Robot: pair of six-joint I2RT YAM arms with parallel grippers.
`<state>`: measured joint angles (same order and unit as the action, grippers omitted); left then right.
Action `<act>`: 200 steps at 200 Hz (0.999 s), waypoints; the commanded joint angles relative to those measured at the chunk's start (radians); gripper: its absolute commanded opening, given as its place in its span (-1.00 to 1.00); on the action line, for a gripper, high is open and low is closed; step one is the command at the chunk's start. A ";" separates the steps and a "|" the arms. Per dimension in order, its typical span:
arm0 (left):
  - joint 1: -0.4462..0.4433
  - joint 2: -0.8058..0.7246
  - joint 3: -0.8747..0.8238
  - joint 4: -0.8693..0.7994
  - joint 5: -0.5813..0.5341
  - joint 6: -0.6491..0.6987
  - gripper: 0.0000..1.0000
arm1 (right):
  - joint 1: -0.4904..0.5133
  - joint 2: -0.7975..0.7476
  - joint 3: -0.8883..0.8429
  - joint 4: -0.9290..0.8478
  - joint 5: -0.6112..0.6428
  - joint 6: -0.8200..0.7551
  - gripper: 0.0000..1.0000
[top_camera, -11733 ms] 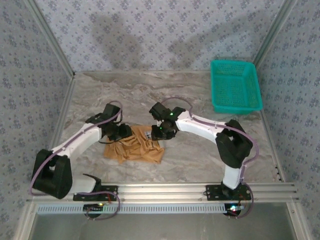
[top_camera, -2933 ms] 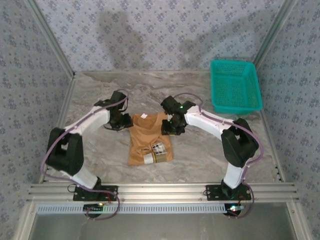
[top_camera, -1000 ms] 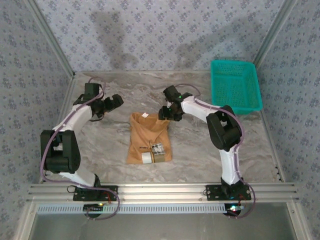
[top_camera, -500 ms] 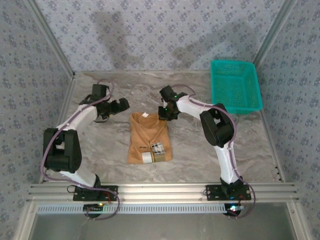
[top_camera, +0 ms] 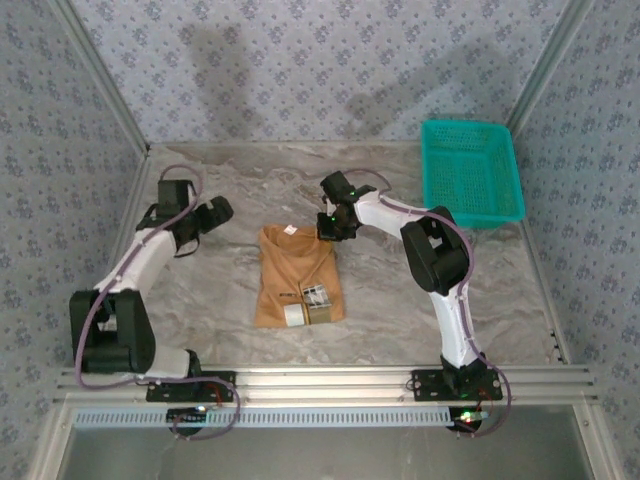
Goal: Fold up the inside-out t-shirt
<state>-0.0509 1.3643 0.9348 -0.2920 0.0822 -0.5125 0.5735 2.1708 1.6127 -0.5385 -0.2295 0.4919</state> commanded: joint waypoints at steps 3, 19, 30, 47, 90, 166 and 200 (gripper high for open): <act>0.023 -0.088 -0.018 0.024 -0.042 -0.006 1.00 | -0.007 -0.029 -0.016 -0.031 -0.014 -0.024 -1.00; 0.008 -0.051 0.013 0.008 0.037 0.031 1.00 | -0.010 -0.032 -0.020 -0.035 -0.011 -0.025 -1.00; -0.022 -0.046 -0.011 0.057 0.049 0.016 1.00 | -0.013 -0.032 -0.022 -0.037 -0.010 -0.024 -1.00; -0.083 -0.002 -0.027 0.108 0.071 -0.004 0.98 | -0.017 -0.034 -0.029 -0.032 -0.010 -0.011 -1.00; -0.161 0.195 0.004 0.147 0.140 -0.045 0.36 | -0.018 -0.048 -0.045 -0.012 -0.016 -0.005 -1.00; -0.228 0.437 0.108 0.186 0.154 -0.057 0.11 | -0.029 -0.050 -0.057 -0.009 -0.027 -0.013 -1.00; -0.255 0.507 0.142 0.189 0.152 -0.072 -0.05 | -0.034 -0.047 -0.071 -0.001 -0.034 -0.013 -1.00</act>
<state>-0.2901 1.8301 1.0428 -0.1184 0.2287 -0.5743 0.5510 2.1464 1.5665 -0.5186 -0.2562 0.4881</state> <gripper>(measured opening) 0.504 0.075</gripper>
